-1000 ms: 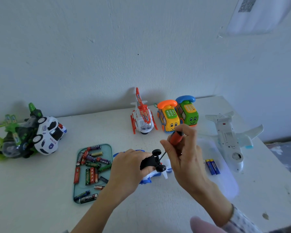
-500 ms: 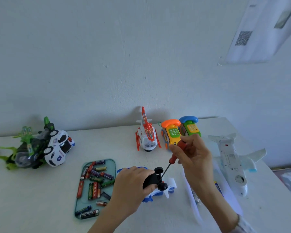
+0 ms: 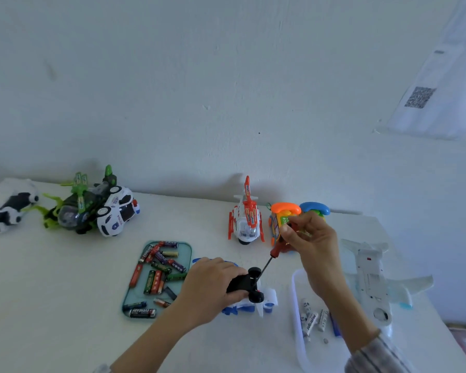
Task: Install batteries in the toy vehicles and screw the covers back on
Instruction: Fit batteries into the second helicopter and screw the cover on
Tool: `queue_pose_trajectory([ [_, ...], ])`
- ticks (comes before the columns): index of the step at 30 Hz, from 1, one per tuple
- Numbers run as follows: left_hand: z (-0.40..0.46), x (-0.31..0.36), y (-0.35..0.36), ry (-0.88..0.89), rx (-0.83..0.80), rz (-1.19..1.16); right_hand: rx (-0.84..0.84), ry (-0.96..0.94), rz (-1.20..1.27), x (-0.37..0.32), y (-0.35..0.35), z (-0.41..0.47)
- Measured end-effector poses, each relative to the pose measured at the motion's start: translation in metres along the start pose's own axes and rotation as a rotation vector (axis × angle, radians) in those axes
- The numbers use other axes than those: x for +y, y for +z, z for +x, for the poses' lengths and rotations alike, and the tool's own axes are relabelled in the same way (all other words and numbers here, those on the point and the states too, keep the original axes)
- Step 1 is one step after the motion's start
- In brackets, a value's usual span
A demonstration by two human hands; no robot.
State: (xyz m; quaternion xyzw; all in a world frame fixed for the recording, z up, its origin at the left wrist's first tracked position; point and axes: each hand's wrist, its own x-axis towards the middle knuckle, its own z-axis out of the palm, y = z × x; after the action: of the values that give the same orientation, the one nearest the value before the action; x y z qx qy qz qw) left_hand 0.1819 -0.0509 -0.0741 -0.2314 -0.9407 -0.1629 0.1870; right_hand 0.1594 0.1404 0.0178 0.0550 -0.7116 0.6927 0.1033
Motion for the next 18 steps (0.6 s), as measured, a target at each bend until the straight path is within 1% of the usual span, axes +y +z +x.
queue_pose_trajectory([
  [2,0.0,-0.001,-0.001,0.004,-0.01,-0.001,-0.002,-0.015,0.017,-0.001,0.002,0.001],
  [6,-0.003,-0.001,0.0,0.011,-0.01,-0.017,-0.088,-0.055,-0.011,-0.001,0.0,0.0],
  [8,-0.003,0.0,-0.001,0.006,-0.004,-0.015,-0.111,-0.048,0.016,0.0,-0.003,0.0],
  [11,-0.003,0.001,-0.002,-0.008,-0.008,-0.032,-0.11,-0.028,0.091,0.003,-0.004,-0.003],
  [16,-0.006,0.003,-0.004,-0.005,-0.008,-0.021,-0.064,-0.071,0.029,0.012,-0.003,0.001],
  [18,-0.007,0.004,-0.005,0.005,-0.031,-0.011,-0.1,-0.062,0.042,0.013,-0.003,0.002],
])
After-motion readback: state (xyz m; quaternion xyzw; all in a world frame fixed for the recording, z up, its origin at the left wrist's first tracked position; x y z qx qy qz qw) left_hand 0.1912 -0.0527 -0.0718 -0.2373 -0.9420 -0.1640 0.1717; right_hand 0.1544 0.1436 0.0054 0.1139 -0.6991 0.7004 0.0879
